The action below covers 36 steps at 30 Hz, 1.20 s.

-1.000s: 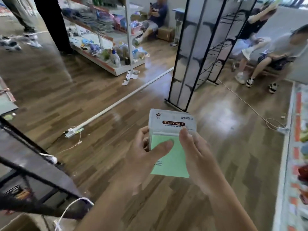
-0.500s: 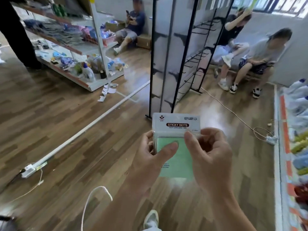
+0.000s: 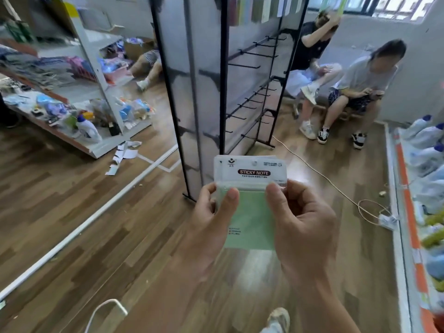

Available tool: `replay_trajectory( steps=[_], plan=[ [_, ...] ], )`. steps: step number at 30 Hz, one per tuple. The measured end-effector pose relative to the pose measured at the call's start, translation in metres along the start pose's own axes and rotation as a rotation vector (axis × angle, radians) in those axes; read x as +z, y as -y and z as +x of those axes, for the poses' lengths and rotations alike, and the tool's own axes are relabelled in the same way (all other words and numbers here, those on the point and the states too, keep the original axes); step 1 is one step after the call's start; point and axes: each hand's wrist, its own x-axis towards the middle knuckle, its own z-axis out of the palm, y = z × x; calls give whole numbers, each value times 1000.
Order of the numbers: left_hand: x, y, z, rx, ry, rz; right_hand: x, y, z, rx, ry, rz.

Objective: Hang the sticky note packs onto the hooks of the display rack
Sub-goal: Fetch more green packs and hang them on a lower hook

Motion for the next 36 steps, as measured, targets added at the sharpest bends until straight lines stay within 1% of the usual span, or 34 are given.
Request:
replay_trajectory(
  steps=[4,10,15,21,27,31,36],
  plan=[
    [62,-1,79,18,-75,21,-16,-23,103,-3,41,66],
    [138,-17,185,41,-242,-19,-26,-31,245,-31,168,112],
    [181,-22,280,93,-280,-52,-24,-49,351,-40,210,136],
    [206,-25,411,133,-258,-66,6,-84,486,-100,274,117],
    [219,-49,514,191,-345,-89,44,-96,596,-126,371,50],
    [233,-63,560,241,-373,-130,65,-93,650,-84,461,188],
    [254,-63,622,227,-471,-121,79,-109,722,-59,519,252]
  ],
)
